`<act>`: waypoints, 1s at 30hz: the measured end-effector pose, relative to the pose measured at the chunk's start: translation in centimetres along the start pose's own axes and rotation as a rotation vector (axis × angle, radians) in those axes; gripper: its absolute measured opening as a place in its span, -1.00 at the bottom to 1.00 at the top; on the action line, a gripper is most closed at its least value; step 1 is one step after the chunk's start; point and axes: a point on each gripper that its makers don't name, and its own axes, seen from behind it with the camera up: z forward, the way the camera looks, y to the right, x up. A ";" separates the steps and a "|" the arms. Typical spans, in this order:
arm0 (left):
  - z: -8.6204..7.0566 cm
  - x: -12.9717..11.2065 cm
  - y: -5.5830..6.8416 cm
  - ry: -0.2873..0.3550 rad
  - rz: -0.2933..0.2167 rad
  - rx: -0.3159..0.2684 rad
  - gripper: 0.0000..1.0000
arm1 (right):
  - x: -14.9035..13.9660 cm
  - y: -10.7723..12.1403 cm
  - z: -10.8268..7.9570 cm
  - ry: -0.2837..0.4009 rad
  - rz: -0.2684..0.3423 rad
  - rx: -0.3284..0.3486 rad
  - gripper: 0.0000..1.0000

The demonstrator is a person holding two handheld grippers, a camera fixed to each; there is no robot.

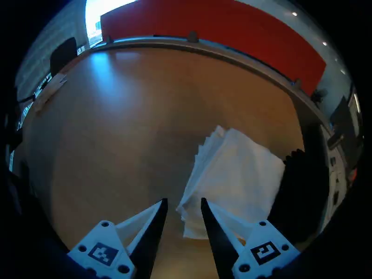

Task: Fold towel

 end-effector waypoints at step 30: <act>0.1 0.9 0.0 0.022 0.002 -0.012 0.86 | 1.7 -1.2 -1.6 0.121 0.068 -0.044 1.00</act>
